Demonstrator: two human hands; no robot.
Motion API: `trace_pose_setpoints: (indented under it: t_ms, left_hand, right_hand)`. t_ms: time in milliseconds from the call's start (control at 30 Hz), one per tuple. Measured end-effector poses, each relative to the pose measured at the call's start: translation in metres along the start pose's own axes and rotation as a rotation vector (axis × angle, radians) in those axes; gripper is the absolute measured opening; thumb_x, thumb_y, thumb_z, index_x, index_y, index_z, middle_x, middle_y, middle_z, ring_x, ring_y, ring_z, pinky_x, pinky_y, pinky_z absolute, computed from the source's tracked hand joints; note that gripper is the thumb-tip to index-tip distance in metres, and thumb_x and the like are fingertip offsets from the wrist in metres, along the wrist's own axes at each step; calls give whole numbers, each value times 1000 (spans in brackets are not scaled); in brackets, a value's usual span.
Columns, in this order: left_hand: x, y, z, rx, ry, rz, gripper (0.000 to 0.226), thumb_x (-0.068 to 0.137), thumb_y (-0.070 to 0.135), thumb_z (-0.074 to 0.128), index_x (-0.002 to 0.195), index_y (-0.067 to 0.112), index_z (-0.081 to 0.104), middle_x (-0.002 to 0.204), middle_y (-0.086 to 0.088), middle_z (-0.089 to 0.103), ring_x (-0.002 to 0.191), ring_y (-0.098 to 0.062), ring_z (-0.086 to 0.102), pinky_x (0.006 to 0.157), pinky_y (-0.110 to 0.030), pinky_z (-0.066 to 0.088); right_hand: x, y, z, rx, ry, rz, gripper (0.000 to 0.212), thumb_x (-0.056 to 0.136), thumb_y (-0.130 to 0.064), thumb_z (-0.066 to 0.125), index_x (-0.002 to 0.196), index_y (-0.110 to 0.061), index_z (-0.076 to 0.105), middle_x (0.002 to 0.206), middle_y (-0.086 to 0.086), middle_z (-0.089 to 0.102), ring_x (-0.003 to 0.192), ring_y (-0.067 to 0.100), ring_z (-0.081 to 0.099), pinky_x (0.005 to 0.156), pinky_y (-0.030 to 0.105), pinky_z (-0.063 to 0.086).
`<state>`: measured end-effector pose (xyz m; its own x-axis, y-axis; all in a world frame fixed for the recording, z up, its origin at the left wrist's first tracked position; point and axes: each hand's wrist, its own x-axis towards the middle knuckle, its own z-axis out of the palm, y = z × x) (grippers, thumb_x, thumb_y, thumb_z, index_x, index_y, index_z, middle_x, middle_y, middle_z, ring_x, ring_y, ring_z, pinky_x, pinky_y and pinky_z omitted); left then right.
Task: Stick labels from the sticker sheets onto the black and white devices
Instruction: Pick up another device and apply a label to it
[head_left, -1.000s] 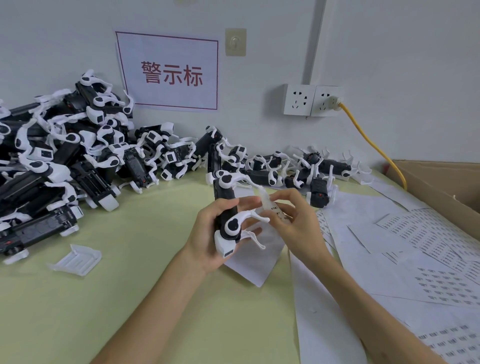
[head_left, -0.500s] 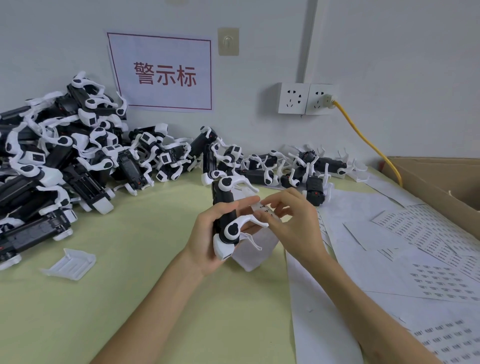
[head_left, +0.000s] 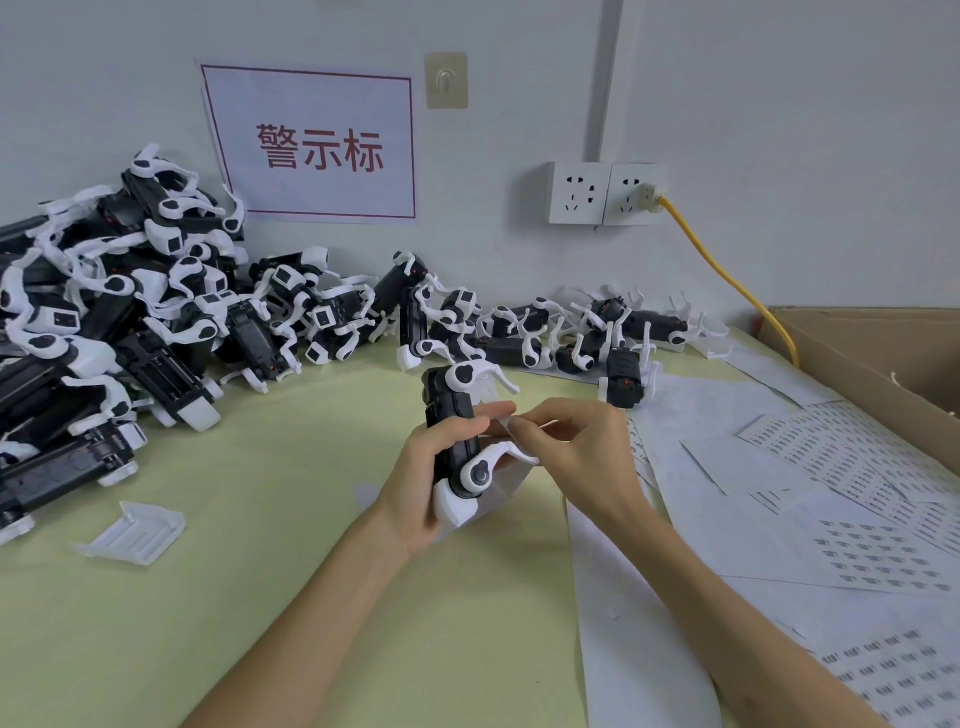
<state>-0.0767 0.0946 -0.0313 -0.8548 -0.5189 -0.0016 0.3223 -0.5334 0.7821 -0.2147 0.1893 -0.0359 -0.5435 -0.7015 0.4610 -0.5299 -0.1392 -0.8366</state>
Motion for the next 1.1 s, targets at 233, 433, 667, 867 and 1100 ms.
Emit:
trace_pose_setpoints:
  t_ms: [233, 433, 667, 867, 1100]
  left_hand:
    - [1, -4, -2, 211, -6, 110, 48, 64, 28, 74, 107, 6, 77, 111, -22, 74, 102, -29, 71, 82, -28, 57]
    - [0, -5, -1, 307, 18, 173, 42, 61, 27, 76, 100, 11, 81, 108, -21, 75, 99, -30, 72, 84, -30, 56]
    - [-4, -3, -1, 411, -10, 180, 46, 62, 29, 75, 105, 12, 80, 108, -17, 76, 97, -30, 71, 83, -33, 55]
    - [-5, 0, -2, 436, -19, 176, 51, 62, 28, 75, 108, 6, 77, 112, -22, 74, 99, -32, 70, 85, -35, 55]
    - [-6, 1, -2, 441, -49, 179, 47, 65, 27, 73, 108, 8, 76, 113, -20, 75, 101, -31, 71, 83, -30, 56]
  right_hand:
    - [4, -7, -9, 230, -94, 238, 15, 77, -17, 70, 62, -13, 73, 71, 12, 72, 70, 18, 71, 56, 26, 55]
    - [7, -9, -12, 323, -124, 356, 30, 89, -3, 67, 60, -12, 71, 70, 17, 71, 67, 20, 72, 55, 27, 56]
    - [9, -10, -16, 429, -171, 445, 26, 92, 1, 62, 67, -2, 69, 71, 15, 68, 64, 23, 69, 56, 29, 56]
    - [10, -9, -19, 494, -246, 475, 30, 94, -1, 59, 66, -7, 70, 70, 9, 65, 66, 20, 67, 58, 32, 57]
    - [11, -8, -19, 557, -268, 548, 15, 95, -4, 56, 87, 2, 67, 82, 13, 63, 67, 19, 65, 58, 30, 56]
